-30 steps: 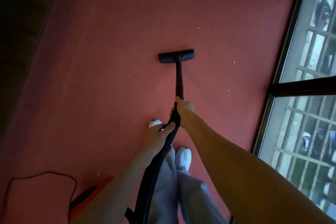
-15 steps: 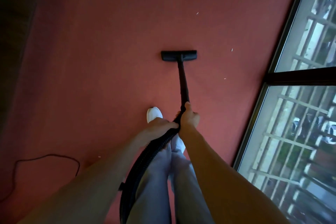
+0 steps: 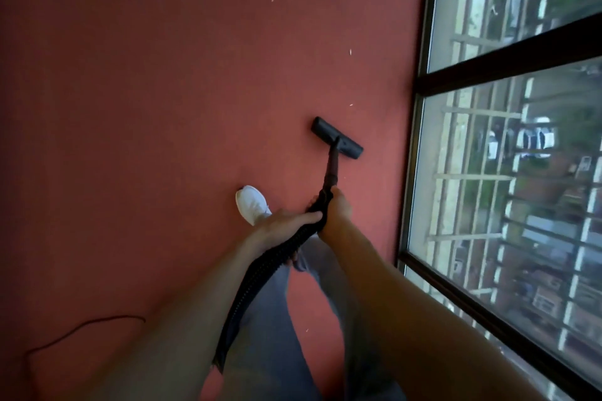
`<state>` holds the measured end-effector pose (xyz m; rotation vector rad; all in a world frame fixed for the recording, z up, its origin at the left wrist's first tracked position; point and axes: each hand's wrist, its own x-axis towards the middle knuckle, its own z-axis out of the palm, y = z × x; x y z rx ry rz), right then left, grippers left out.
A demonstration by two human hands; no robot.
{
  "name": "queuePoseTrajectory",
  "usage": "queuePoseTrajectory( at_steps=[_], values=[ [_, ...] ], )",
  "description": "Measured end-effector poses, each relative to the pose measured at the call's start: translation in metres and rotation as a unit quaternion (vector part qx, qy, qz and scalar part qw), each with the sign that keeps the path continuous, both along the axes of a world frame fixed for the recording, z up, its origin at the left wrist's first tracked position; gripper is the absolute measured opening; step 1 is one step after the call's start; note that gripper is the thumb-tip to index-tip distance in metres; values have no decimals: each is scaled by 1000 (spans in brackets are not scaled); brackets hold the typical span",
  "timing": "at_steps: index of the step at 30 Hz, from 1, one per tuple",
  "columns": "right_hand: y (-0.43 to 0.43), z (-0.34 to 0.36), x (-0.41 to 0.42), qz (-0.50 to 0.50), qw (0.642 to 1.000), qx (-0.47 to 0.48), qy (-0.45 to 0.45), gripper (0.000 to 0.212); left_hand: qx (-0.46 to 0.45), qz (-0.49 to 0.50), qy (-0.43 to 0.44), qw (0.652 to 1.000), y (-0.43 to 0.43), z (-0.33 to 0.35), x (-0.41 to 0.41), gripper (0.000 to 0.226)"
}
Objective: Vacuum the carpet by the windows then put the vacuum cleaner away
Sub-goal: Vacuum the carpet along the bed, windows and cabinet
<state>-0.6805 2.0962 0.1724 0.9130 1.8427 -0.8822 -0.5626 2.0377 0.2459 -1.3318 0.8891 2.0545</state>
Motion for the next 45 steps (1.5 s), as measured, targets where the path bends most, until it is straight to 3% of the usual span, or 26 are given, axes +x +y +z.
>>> queuePoseTrajectory(
  at_steps=[4,8,14,19,24,28,32,36,45],
  values=[
    [13,-43,-12,61,997,36,-12,34,-18,-14,-27,999,2,-14,-5,56],
    [-28,-5,-26,101,994,31,-29,31,-49,8,-33,998,0,-26,-26,75],
    [-62,-15,-100,169,985,34,-2,33,-106,24,-35,993,-11,-42,-84,47],
    [-84,-18,-154,128,992,-15,-6,26,-170,51,-21,984,-26,-31,-138,39],
    [-103,50,-190,122,989,-83,-28,31,-214,97,10,972,-33,41,-174,37],
    [-107,120,-202,179,975,-122,-53,42,-247,129,-1,960,-23,114,-187,45],
    [-124,194,-210,231,957,-170,-49,37,-286,171,11,943,-25,176,-197,57],
    [-149,260,-225,265,941,-209,-12,27,-317,202,43,925,-42,220,-214,43],
    [-171,305,-249,326,924,-191,61,23,-236,240,101,936,-67,240,-234,48]
  ],
)
